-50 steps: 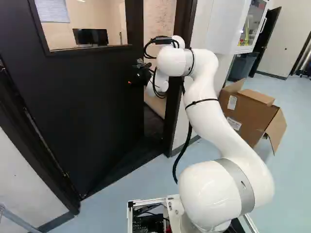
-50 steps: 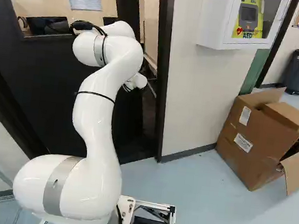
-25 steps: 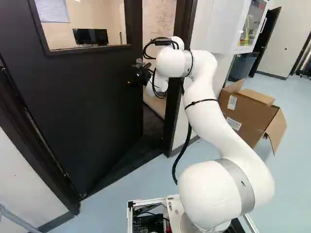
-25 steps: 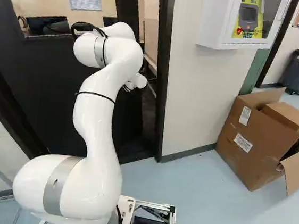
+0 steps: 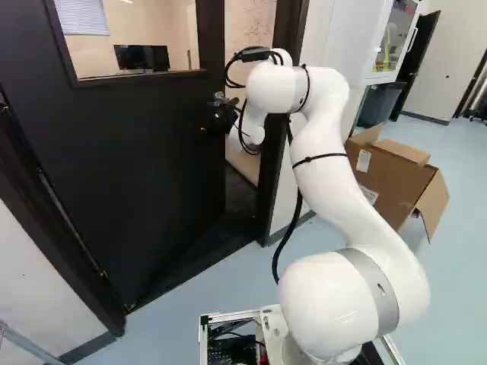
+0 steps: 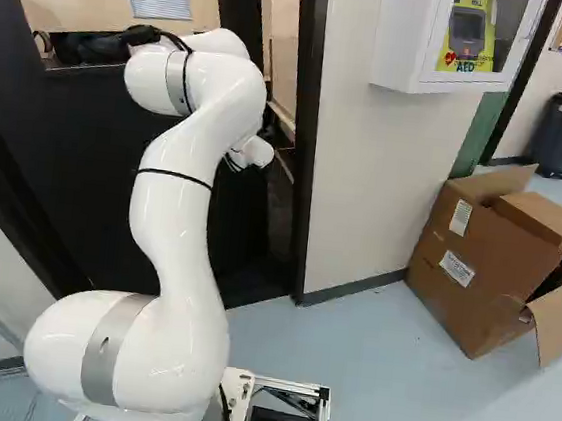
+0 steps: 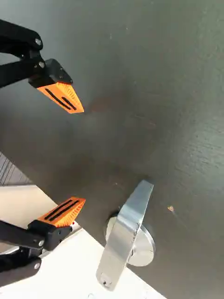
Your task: Open the door and move inside
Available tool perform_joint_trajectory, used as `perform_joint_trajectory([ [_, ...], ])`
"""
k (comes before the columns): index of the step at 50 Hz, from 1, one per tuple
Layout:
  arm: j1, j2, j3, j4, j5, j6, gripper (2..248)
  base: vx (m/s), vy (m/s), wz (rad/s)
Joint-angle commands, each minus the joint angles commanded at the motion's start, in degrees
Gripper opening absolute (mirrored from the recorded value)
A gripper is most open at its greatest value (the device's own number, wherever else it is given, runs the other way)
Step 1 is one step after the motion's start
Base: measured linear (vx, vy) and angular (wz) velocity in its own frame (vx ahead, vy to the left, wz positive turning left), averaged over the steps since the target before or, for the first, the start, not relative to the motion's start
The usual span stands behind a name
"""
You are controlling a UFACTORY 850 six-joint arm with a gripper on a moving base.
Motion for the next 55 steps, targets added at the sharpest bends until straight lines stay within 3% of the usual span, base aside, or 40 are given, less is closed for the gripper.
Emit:
perform_joint_trajectory([
  [55, 0.7, 15.1, 21.1, 12.4, -1.9, 0.0, 247, 0.0, 0.0, 0.0],
])
